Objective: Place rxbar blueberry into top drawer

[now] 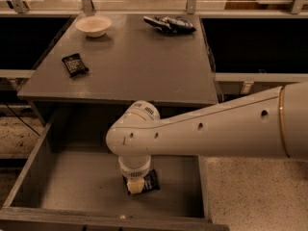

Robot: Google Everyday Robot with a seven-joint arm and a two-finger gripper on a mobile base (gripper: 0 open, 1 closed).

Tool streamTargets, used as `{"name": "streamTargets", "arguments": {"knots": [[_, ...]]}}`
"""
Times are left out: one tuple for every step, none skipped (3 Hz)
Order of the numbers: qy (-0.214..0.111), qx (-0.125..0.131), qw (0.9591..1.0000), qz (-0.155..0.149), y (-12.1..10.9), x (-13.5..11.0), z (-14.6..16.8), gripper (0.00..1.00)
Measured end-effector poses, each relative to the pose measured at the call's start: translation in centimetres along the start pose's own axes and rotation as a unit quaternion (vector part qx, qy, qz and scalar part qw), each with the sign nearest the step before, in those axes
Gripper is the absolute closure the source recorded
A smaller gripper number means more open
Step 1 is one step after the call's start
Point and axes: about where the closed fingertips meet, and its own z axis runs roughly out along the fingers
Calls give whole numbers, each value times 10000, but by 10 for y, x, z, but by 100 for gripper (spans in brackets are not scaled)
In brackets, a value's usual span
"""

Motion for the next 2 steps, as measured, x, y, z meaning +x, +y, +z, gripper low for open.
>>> {"name": "streamTargets", "arguments": {"knots": [[-96, -122, 9998, -147, 5, -13, 13, 100], [-96, -122, 9998, -148, 5, -13, 13, 100]]}}
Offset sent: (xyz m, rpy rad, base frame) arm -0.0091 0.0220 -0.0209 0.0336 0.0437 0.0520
